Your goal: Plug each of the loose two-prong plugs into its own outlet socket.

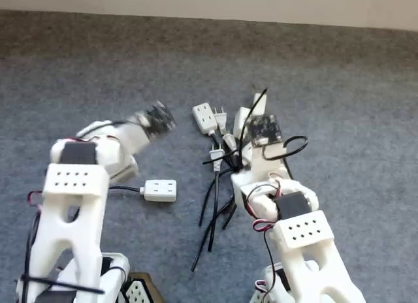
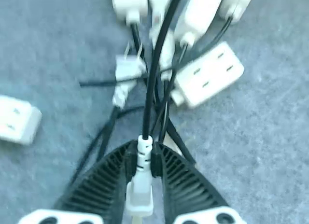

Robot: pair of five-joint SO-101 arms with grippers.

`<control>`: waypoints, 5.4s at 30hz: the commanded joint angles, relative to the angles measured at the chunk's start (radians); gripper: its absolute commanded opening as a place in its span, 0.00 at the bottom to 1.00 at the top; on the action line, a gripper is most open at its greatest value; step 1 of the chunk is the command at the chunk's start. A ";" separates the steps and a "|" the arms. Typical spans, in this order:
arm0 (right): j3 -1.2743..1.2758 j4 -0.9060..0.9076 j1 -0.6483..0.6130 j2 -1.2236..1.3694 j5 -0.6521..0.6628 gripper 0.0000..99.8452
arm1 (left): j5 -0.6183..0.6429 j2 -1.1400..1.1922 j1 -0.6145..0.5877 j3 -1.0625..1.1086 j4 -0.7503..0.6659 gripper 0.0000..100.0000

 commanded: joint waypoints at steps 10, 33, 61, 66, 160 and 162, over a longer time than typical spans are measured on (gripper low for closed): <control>-0.472 0.021 -0.124 0.223 -0.074 0.01 | 0.508 -0.182 0.097 0.219 -0.184 0.29; -0.395 -0.174 -0.262 0.298 -0.258 0.01 | 0.704 -1.178 0.357 0.565 -0.066 0.35; -0.578 0.231 -0.291 0.291 -0.118 0.01 | 0.658 -1.175 0.255 0.792 -0.318 0.28; -0.575 0.266 -0.285 0.302 -0.087 0.01 | 0.658 -1.175 0.255 0.792 -0.318 0.28; -0.773 0.162 -0.443 0.872 -0.376 0.01 | 0.815 1.153 -0.955 -1.089 -0.483 0.28; -0.768 0.160 -0.421 0.872 -0.356 0.01 | 0.815 1.153 -0.955 -1.089 -0.483 0.28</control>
